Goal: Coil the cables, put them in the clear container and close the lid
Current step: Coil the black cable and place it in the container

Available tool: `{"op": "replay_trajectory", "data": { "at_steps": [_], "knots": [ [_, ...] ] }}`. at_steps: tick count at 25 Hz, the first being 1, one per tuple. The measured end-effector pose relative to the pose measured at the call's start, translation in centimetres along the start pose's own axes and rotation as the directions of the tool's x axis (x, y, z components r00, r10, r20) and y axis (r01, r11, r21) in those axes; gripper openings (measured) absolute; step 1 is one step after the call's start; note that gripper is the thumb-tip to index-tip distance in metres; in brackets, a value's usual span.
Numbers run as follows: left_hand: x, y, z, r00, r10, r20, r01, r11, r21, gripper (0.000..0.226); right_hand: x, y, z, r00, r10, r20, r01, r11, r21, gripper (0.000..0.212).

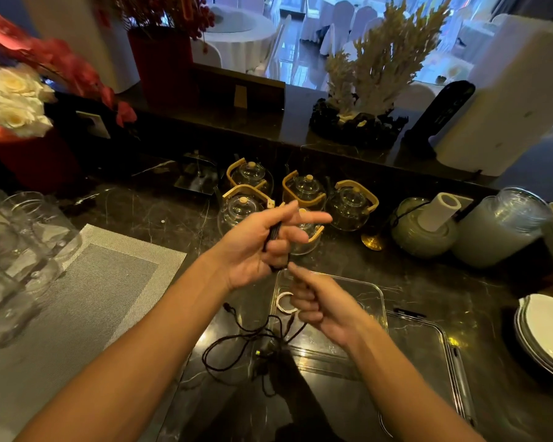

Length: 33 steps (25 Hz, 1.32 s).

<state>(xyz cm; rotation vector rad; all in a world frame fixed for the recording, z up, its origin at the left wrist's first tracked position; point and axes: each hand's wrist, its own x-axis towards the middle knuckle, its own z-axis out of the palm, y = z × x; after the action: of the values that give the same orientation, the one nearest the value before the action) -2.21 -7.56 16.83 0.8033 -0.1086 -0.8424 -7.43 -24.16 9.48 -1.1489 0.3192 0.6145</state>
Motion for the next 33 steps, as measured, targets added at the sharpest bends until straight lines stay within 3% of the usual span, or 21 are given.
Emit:
{"op": "replay_trajectory", "data": {
  "at_steps": [4,6,9,14,17,21,23,25,27,29,31,33],
  "knots": [
    [-0.4,-1.9,-0.8,0.979,-0.204,-0.029,0.205,0.957,0.204,0.055,1.1,-4.6,-1.1,1.0,0.011,0.0,-0.011,1.0,0.001,0.027],
    [-0.4,-2.8,-1.4,0.955,-0.261,-0.142,0.293,0.911,0.292,0.058,1.1,-6.7,-1.4,0.998,0.034,-0.056,-0.041,0.991,-0.127,0.036],
    [-0.3,-3.5,-1.9,0.924,-0.269,-0.273,0.345,0.894,0.287,0.062,0.3,-9.2,-0.5,0.993,-0.048,-0.109,0.007,0.935,-0.354,0.035],
    [0.8,-3.5,-1.7,0.933,-0.075,-0.353,0.128,0.983,0.13,0.052,-2.1,-7.7,3.3,0.978,-0.171,0.116,0.205,0.885,-0.419,0.024],
    [1.5,-2.7,-1.7,0.943,0.021,-0.333,-0.023,1.0,-0.003,0.054,-2.7,-4.3,3.9,0.972,-0.197,0.131,0.233,0.893,-0.386,0.022],
    [1.7,-1.8,-1.1,0.963,0.115,-0.244,-0.169,0.962,-0.213,0.044,-3.1,-0.9,2.1,0.993,-0.107,0.051,0.118,0.873,-0.474,0.05],
    [1.2,-1.1,-1.0,0.976,0.128,-0.178,-0.18,0.933,-0.31,0.048,-3.5,0.1,0.5,0.996,-0.034,0.079,0.07,0.858,-0.509,0.053],
    [0.7,-0.2,-0.9,0.99,0.12,-0.068,-0.136,0.927,-0.349,0.052,-3.4,0.7,-0.8,0.995,0.032,0.098,0.008,0.924,-0.382,0.049],
    [0.5,-0.1,-0.3,0.995,0.077,0.065,-0.055,0.955,-0.291,0.055,-2.6,0.2,-1.6,0.996,0.061,0.057,-0.049,0.981,-0.19,0.044],
    [0.7,-1.3,0.3,0.994,-0.024,0.105,0.04,0.987,-0.157,0.052,-1.3,-1.2,-2.1,0.999,0.033,0.007,-0.031,0.99,-0.138,0.035],
    [1.0,-2.9,0.3,0.99,-0.139,0.018,0.139,0.99,0.002,0.046,-0.4,-3.4,-2.4,1.0,0.012,-0.005,-0.012,0.99,-0.14,0.028],
    [1.1,-4.0,-0.1,0.975,-0.195,-0.106,0.212,0.96,0.184,0.047,0.1,-5.9,-2.8,1.0,0.023,-0.021,-0.027,0.978,-0.209,0.034]
  ]
}}
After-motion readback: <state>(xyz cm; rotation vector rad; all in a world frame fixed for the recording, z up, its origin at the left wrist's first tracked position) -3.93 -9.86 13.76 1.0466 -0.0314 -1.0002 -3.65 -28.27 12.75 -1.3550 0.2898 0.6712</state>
